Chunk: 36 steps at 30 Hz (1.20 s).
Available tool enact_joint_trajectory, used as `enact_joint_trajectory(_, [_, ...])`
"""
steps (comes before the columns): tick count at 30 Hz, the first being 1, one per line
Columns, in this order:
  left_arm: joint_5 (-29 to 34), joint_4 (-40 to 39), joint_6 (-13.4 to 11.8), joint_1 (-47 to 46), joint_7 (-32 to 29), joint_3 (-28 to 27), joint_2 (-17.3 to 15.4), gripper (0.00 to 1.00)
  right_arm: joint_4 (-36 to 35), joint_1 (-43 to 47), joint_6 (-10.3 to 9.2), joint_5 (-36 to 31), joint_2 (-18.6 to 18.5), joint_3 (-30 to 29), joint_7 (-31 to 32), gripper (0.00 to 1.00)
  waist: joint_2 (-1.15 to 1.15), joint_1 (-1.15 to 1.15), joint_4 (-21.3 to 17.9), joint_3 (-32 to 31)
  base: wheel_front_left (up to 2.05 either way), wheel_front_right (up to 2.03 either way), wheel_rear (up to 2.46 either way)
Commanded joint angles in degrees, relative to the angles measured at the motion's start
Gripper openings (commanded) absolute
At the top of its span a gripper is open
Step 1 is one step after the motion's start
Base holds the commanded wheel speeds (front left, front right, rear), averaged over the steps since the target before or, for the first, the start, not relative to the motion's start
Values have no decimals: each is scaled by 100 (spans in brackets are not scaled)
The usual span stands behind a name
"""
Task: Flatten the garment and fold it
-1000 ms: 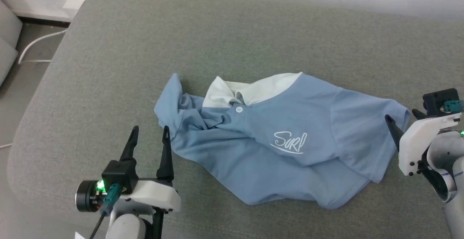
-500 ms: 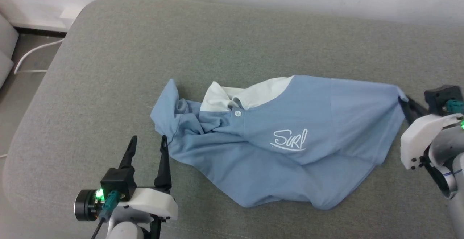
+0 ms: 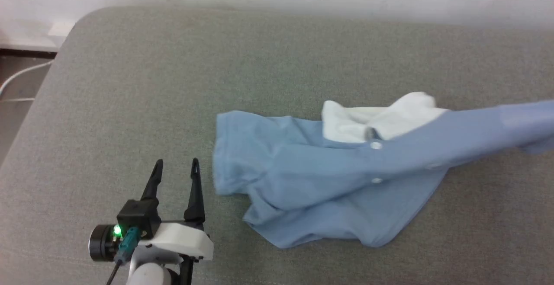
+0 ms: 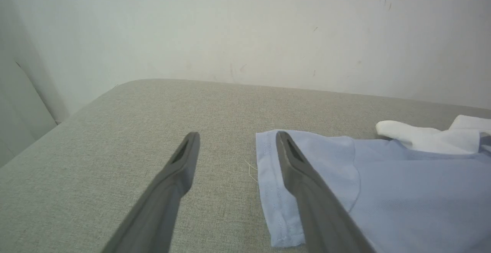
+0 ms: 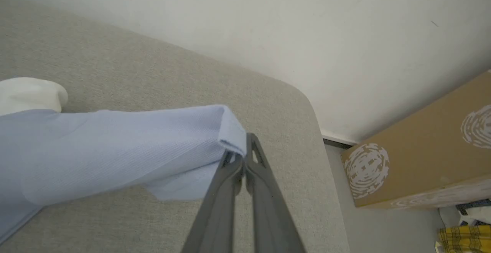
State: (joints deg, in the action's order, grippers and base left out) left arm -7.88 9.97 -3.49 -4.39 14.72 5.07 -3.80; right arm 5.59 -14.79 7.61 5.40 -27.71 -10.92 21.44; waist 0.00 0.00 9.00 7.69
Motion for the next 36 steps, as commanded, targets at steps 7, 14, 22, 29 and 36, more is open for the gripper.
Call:
enact_joint_trajectory(7, [44, 90, 138, -295, 28, -4, 46, 100, 1269, -104, -12, -122, 13, -608, 192, 5, 0, 0, 124, 471, 0, 0, 0])
enact_joint_trajectory(14, [135, 240, 237, -412, 28, 29, 40, 100, 2021, -439, -12, -429, 255, -533, -422, 100, 0, 0, 26, 385, 0, 0, 0])
enact_joint_trajectory(22, [39, 518, 603, -565, -46, 1, -251, 100, 1381, -344, -12, -312, 815, -284, -1334, 100, 0, 0, -376, 145, 0, 0, 0])
enact_joint_trajectory(29, [-231, 605, 1008, -1205, -1262, 228, -880, 100, -99, 354, -12, -21, 1589, 128, -1855, 100, 0, 0, -864, 291, 0, 0, 0])
enact_joint_trajectory(36, [-1016, 570, 1093, -1941, -2781, 1083, -1855, 100, -743, 906, -12, 1, 2086, 452, -1950, 100, 0, 0, -1259, 639, 0, 0, 0])
